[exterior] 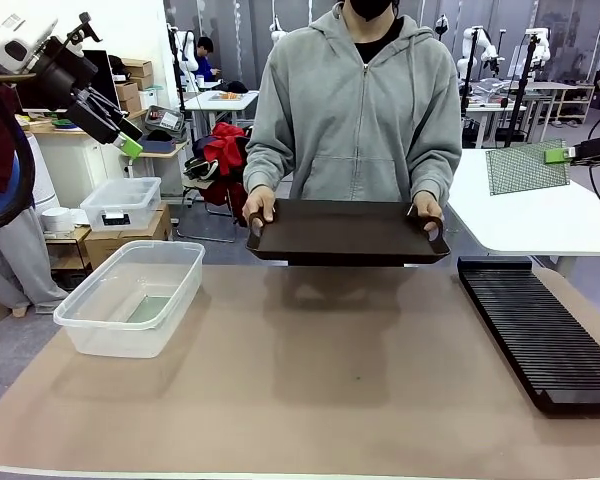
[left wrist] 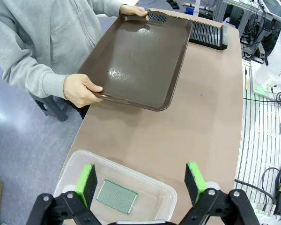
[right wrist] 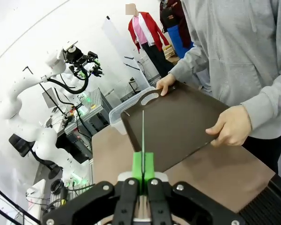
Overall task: Sort PCBs into racks and boxes based on the side picked up.
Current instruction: If the short side of the Blank PCB is picked up, insert it into the PCB Rack ; if the long side is picked up, place it in the Organizing box.
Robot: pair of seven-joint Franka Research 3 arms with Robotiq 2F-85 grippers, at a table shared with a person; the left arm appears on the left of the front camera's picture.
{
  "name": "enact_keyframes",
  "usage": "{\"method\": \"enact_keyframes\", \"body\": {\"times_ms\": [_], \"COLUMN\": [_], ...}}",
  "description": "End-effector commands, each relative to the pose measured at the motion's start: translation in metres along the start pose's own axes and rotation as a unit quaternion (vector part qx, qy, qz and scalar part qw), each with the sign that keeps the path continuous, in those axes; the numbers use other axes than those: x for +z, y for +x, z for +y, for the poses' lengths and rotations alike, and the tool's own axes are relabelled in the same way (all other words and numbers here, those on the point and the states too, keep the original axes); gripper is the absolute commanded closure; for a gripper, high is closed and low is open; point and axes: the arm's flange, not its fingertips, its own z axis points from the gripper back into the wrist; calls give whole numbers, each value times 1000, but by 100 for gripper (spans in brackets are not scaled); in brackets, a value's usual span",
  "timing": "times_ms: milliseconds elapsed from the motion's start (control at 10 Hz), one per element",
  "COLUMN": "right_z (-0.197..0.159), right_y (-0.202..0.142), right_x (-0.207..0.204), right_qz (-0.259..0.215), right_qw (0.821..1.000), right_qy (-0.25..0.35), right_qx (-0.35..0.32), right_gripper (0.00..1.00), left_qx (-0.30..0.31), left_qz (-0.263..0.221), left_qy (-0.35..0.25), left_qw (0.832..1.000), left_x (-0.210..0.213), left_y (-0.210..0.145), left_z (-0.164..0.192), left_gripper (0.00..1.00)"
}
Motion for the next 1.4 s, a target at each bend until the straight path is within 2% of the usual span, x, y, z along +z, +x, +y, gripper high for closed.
{"method": "enact_keyframes", "body": {"times_ms": [0,100,300,400,700,900,1000,1100,1200,1300], "right_z": [2,0,-19,-31,-43,-48,-54,-66,-77,-55], "right_y": [3,0,-9,-13,-26,-36,-39,-48,-48,-41], "right_x": [-3,0,13,28,51,58,60,61,63,60], "right_qz": [2,0,32,37,76,108,114,139,127,116], "right_qw": [1000,1000,995,992,982,973,969,968,971,973], "right_qy": [7,0,61,68,108,107,87,81,88,92], "right_qx": [6,0,77,104,137,173,201,191,182,177], "right_gripper": [98,98,98,98,98,98,98,98,98,98], "left_qx": [0,0,0,0,0,0,0,0,0,0], "left_qz": [1,1,1,1,1,1,1,1,1,1], "left_qy": [0,0,0,0,0,0,0,0,0,0], "left_qw": [1000,1000,1000,1000,1000,1000,1000,1000,1000,1000], "left_x": [-1,-1,-1,-1,-1,-1,-1,-1,-1,-1], "left_y": [0,0,0,0,0,0,0,0,0,0], "left_z": [0,0,0,0,0,0,0,0,0,0], "left_gripper": [0,0,0,0,0,0,0,0,0,0]}}
